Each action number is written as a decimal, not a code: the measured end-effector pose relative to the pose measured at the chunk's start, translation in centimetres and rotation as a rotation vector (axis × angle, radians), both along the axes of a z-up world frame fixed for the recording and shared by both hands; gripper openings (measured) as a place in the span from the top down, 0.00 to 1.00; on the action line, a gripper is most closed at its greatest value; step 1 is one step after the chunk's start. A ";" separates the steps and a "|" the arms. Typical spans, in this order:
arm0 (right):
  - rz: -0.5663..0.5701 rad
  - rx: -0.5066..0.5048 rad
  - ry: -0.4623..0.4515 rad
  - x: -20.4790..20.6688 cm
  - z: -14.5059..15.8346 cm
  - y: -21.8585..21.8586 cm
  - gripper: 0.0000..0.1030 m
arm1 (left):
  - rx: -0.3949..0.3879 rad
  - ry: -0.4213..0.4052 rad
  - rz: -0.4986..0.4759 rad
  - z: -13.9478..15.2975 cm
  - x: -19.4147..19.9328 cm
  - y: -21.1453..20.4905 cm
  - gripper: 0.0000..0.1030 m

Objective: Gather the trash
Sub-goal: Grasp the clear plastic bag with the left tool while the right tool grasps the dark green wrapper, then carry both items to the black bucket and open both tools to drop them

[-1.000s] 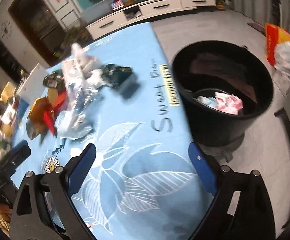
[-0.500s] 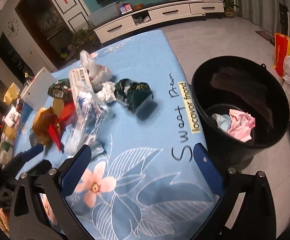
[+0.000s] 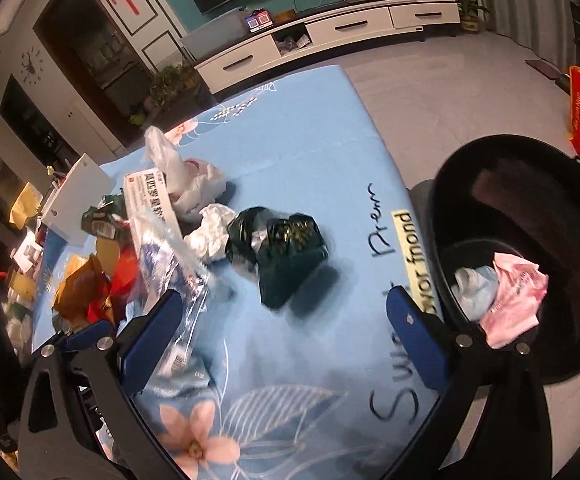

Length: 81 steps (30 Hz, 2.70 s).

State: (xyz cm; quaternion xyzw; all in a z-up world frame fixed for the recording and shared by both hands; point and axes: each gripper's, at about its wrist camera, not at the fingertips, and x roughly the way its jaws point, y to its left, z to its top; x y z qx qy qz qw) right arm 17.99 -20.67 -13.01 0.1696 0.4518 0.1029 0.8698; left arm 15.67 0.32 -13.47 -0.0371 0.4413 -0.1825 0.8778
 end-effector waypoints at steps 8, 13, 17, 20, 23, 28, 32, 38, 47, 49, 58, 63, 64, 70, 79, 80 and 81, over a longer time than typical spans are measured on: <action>0.023 0.001 -0.027 2.2 -0.6 1.1 0.09 | 0.014 0.025 -0.032 -0.4 1.3 -0.7 0.53; 0.046 -0.027 -0.024 2.9 -0.9 1.8 0.28 | 0.016 0.031 -0.048 -0.6 1.1 -1.0 0.64; 0.050 -0.047 -0.021 2.7 -1.1 2.1 0.45 | 0.004 0.035 -0.052 -0.4 0.9 -1.1 0.80; 0.052 -0.049 -0.027 2.4 -0.9 2.1 0.55 | -0.010 0.027 -0.060 0.0 0.4 -1.3 0.86; 0.044 -0.055 -0.034 2.0 -0.7 2.0 0.70 | -0.022 0.016 -0.070 0.4 0.1 -1.5 0.88; 0.036 -0.031 -0.055 0.5 -0.1 1.1 0.74 | -0.040 -0.013 -0.088 1.6 -0.9 -2.0 0.89; -0.001 0.000 -0.094 -1.4 1.1 -0.6 0.75 | -0.056 -0.044 -0.100 2.9 -1.7 -2.3 0.89; -0.098 0.038 -0.162 -4.9 3.1 -4.8 0.76 | -0.059 -0.097 -0.130 4.9 -2.2 -3.7 0.89; -0.294 0.049 -0.203 -8.6 3.6 -12.6 0.76 | -0.053 -0.166 -0.233 7.7 -1.1 -9.4 0.89; -0.325 0.050 -0.203 -8.9 3.4 -13.7 0.76 | -0.060 -0.178 -0.265 8.2 -0.6 -11.2 0.89; -0.426 0.031 -0.179 -8.8 1.8 -17.4 0.75 | -0.052 -0.125 -0.400 6.5 3.0 -20.6 0.87; -0.458 0.019 -0.157 -7.6 0.4 -19.0 0.71 | -0.027 -0.099 -0.429 4.7 4.8 -24.1 0.71; -0.469 0.020 -0.152 -7.2 0.1 -19.3 0.68 | -0.012 -0.096 -0.429 4.3 5.0 -24.6 0.68; -0.506 0.063 -0.121 -6.5 -1.1 -20.6 0.57 | 0.012 -0.093 -0.420 3.2 5.6 -25.2 0.26; -0.478 0.052 -0.099 -9.4 -0.1 -18.8 0.25 | -0.058 -0.042 -0.333 3.5 3.7 -19.8 0.03; -0.471 0.043 -0.093 -9.8 0.2 -18.4 0.23 | -0.063 -0.039 -0.316 3.6 3.3 -19.1 0.03; -0.467 0.038 -0.091 -10.1 0.4 -18.0 0.19 | -0.073 -0.034 -0.299 3.8 2.9 -18.2 0.03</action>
